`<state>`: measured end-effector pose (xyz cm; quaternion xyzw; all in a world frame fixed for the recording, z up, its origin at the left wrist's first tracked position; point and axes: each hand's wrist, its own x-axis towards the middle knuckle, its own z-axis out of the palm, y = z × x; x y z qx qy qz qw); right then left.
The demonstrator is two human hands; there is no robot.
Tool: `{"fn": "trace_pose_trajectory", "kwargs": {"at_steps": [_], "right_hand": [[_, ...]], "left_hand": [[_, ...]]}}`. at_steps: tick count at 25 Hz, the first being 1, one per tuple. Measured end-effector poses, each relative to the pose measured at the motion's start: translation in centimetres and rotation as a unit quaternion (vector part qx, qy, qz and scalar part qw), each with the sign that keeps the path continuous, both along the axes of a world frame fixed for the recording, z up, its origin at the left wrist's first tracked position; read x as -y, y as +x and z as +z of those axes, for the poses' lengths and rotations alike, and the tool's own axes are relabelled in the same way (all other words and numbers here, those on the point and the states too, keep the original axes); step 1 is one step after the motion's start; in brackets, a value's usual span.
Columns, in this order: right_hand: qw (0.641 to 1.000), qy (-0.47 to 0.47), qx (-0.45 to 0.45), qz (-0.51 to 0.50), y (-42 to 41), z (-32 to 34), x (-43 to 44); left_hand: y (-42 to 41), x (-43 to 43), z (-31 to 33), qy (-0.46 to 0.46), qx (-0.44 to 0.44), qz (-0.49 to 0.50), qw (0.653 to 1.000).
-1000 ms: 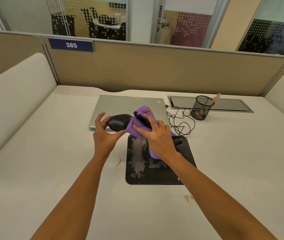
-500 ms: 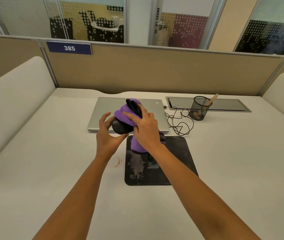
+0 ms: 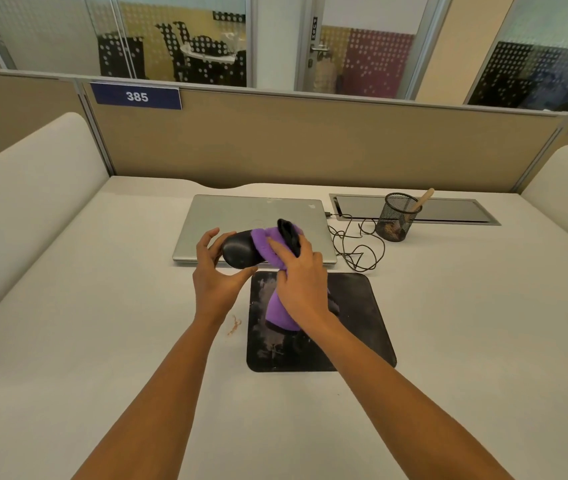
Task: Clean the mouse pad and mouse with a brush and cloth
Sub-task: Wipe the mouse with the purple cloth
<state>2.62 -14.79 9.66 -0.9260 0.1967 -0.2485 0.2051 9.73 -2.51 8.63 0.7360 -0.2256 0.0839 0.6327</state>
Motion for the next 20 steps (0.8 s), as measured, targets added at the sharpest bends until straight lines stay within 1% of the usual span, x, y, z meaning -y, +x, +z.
{"fn": "trace_pose_trajectory", "kwargs": {"at_steps": [3,5,6,8,10,12,15,17,20], "right_hand": [[0.992,-0.098,0.071,0.041,-0.8,-0.9,-1.7],[0.987,-0.138,0.076,0.038,-0.7,-1.5,-0.7],[0.988,-0.140,0.066,0.025,-0.6,-1.6,0.1],[0.993,-0.112,0.020,-0.018,-0.6,-1.4,1.6],[0.997,-0.060,-0.020,-0.042,-0.5,-1.3,2.0],[0.999,-0.038,0.006,-0.038,-0.5,-0.9,1.2],[0.995,-0.081,0.055,0.008,-0.7,-1.0,0.4],[0.995,-0.090,0.038,0.003,-0.5,-1.0,1.1],[0.998,-0.041,-0.017,-0.036,-0.1,-0.5,2.0]], "left_hand": [[-0.2,-0.1,0.0,-0.012,-0.041,0.011,0.999],[-0.3,-0.4,-0.2,-0.012,-0.046,0.014,0.999],[-0.4,-0.5,-0.2,-0.012,-0.049,0.016,0.999],[-0.5,-0.5,-0.1,-0.009,-0.049,0.021,0.999],[-0.5,-0.3,0.1,-0.005,-0.046,0.021,0.999],[-0.5,-0.2,0.3,-0.009,-0.050,0.019,0.999],[-0.4,-0.4,0.3,-0.013,-0.051,0.021,0.998],[-0.5,-0.5,0.4,-0.009,-0.044,0.022,0.999],[-0.7,-0.3,0.5,-0.005,-0.038,0.022,0.999]]}}
